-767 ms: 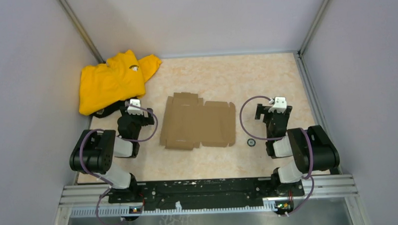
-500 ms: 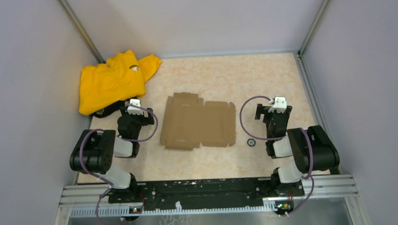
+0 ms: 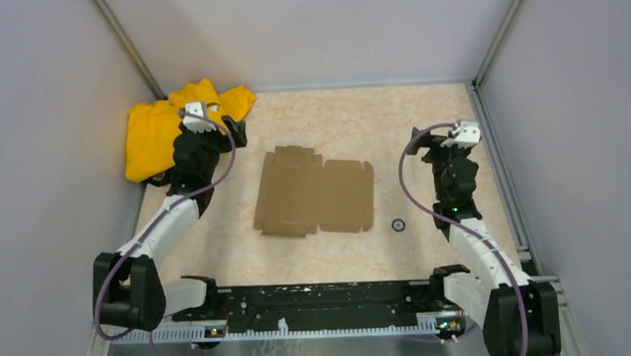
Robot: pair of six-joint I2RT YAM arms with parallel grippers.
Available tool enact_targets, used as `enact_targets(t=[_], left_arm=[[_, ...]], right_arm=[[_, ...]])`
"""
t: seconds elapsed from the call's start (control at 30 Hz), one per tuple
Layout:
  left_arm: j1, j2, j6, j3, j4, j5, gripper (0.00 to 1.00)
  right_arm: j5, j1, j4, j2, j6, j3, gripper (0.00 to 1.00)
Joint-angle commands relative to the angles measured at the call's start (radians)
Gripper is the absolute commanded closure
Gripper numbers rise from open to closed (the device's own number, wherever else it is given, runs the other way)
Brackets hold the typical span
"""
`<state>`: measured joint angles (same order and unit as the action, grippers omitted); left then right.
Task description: Fold the paper box
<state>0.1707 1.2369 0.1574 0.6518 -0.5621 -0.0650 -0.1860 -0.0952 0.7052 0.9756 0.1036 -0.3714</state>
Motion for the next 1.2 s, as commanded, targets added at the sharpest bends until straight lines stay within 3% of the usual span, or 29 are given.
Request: enact_targets(t=[0.0,0.03,0.1,0.2,0.27,0.33,0.43,0.47,0.5,0.57,0.6,0.67,0.77,0.87,1.03,1.1,1.17], left_arm=[[0.062,0.001,0.231,0.309,0.525,0.009,0.01],[0.071,0.007,0.228,0.372,0.612,0.049,0.01],[0.131,-0.029,0.174,0.432,0.64,0.004,0.01],[0.231,-0.14,0.065,0.391,0.461,-0.104,0.01],[0.225,-0.173,0.154,0.342,0.38,-0.202,0.01],[0.214,-0.173,0.346,0.335,0.441,-0.287,0.01],[0.196,-0.138,0.322,0.347,0.458,-0.12,0.01],[0.196,-0.111,0.344,0.373,0.526,-0.119,0.01],[0.195,-0.086,0.38,0.398,0.618,-0.129,0.01],[0.196,-0.057,0.418,0.405,0.711,-0.13,0.01],[0.197,-0.056,0.428,0.383,0.718,-0.118,0.01],[0.196,-0.072,0.446,0.306,0.7,-0.119,0.01],[0.195,-0.089,0.48,0.256,0.727,-0.175,0.01],[0.196,-0.09,0.494,0.238,0.766,-0.18,0.01],[0.193,-0.076,0.516,0.185,0.784,-0.177,0.04],[0.19,-0.071,0.522,0.156,0.772,-0.16,0.12],[0.188,-0.065,0.526,0.14,0.768,-0.149,0.23]], right_arm=[[0.1,0.002,-0.525,-0.019,0.165,-0.313,0.01],[0.154,0.0,-0.625,0.01,0.175,-0.404,0.01],[0.353,0.0,-0.753,0.088,0.16,-0.546,0.01],[0.58,0.003,-0.633,0.199,0.208,-0.595,0.01],[0.697,0.007,-0.569,0.277,0.253,-0.621,0.01],[0.827,0.008,-0.542,0.396,0.293,-0.7,0.01],[1.146,-0.002,-0.523,0.637,0.324,-0.878,0.01],[1.176,-0.012,-0.568,0.7,0.318,-0.945,0.01],[1.147,-0.036,-0.691,0.751,0.24,-1.021,0.01],[0.905,-0.11,-0.984,0.821,0.026,-1.169,0.01],[0.787,-0.154,-1.052,0.846,-0.039,-1.21,0.01],[0.59,-0.236,-1.132,0.893,-0.14,-1.27,0.01],[0.419,-0.326,-1.166,0.962,-0.215,-1.329,0.01],[0.366,-0.374,-1.149,1.013,-0.242,-1.358,0.01],[0.422,-0.368,-1.059,1.044,-0.198,-1.356,0.04],[0.456,-0.368,-1.028,1.053,-0.203,-1.352,0.27],[0.467,-0.37,-1.026,1.071,-0.217,-1.366,0.66]])
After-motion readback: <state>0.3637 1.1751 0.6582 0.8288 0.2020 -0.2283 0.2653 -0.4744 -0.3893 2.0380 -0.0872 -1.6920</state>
